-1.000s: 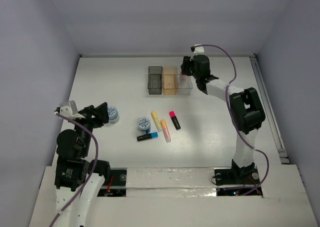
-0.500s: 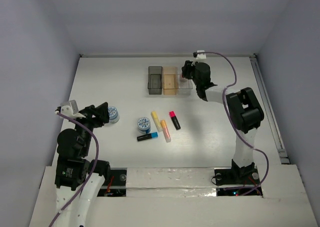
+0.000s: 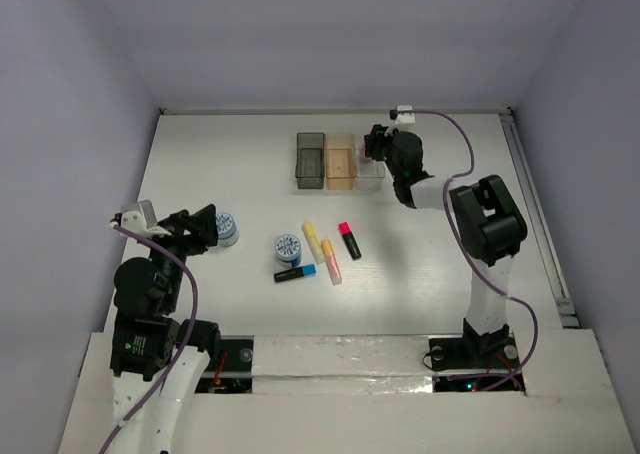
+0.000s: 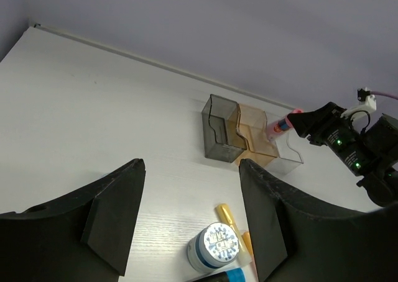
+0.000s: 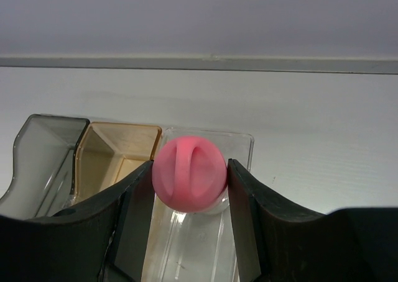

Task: Sort the stationery into containers
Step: Place the stationery in the storage box, then pick up the stationery from the center of the board.

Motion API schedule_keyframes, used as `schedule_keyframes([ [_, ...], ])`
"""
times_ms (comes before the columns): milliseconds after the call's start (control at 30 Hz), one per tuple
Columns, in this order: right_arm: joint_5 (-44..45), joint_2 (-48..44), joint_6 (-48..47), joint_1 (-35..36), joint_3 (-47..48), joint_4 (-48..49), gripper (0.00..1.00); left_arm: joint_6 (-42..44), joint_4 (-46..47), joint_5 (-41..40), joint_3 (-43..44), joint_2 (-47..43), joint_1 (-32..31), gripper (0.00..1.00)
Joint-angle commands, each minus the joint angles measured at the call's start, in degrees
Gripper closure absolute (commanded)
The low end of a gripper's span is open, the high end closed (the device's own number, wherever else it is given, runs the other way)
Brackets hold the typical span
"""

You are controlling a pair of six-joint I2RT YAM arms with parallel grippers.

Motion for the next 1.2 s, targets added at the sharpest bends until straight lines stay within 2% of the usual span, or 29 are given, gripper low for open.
schedule_keyframes([
  [0,-0.1,-3.0,1.8,0.6,-3.1,3.4,0.54,0.8,2.8,0.9,-0.3,0.5,0.5,0.42],
  [33,0.0,-4.2,1.8,0.6,-3.9,3.7,0.47,0.8,2.8,0.9,-0.3,0.5,0.5,0.41],
  [67,0.3,-5.0,1.8,0.6,-4.6,3.7,0.34,0.8,2.8,0.9,-0.2,0.5,0.5,0.42],
  [100,0.2,-5.7,1.9,0.6,-5.9,3.6,0.3,0.8,2.8,0.9,-0.3,0.7,0.5,0.42],
  [300,-0.1,-12.8,2.0,0.6,-8.6,1.3,0.27,0.8,3.0,1.0,-0.5,0.3,0.5,0.41],
  [467,-2.5,-17.4,3.3,1.1,-8.5,-6.0,0.23,0.5,3.1,1.1,-0.7,-0.1,0.5,0.41],
  [500,-2.7,-18.7,3.6,1.7,-8.5,-7.2,0.26,0.6,3.1,1.2,-0.6,0.3,0.5,0.41],
  [533,-3.3,-19.3,4.1,1.7,-8.3,-10.2,0.36,0.5,3.1,1.1,-0.7,0.4,0.5,0.41],
  [567,-6.5,-20.0,5.2,3.0,-8.2,-11.9,0.77,0.5,3.1,1.2,-0.7,0.4,0.5,0.41],
  [600,-8.3,-20.8,5.7,3.9,-8.2,-13.3,0.96,0.4,3.1,1.2,-0.7,0.3,0.5,0.41],
  [633,-10.3,-21.4,5.8,5.1,-8.1,-16.2,1.0,0.2,3.2,1.2,-0.7,0.2,0.5,0.41],
  [800,-21.0,-22.0,4.3,15.3,-8.1,-24.6,0.99,0.1,2.9,0.8,-0.7,1.6,0.5,0.44],
  [833,-22.4,-21.9,4.2,18.9,-8.7,-25.1,0.92,-0.2,2.9,0.8,-0.7,1.7,0.5,0.45],
  [867,-24.2,-21.4,4.1,20.5,-8.8,-25.2,0.56,-0.3,3.1,0.7,-0.8,1.8,0.5,0.46],
  [900,-24.4,-20.8,4.2,22.1,-8.8,-25.4,0.34,-0.4,3.1,0.6,-0.8,2.2,0.5,0.47],
  [967,-24.5,-19.3,3.2,26.4,-7.9,-27.2,0.09,-0.6,2.7,0.2,-0.7,3.0,0.5,0.52],
  [1167,-19.6,-14.7,-1.7,35.3,-2.9,-34.0,0.07,-0.9,2.0,-0.1,-0.4,6.5,1.6,0.55],
])
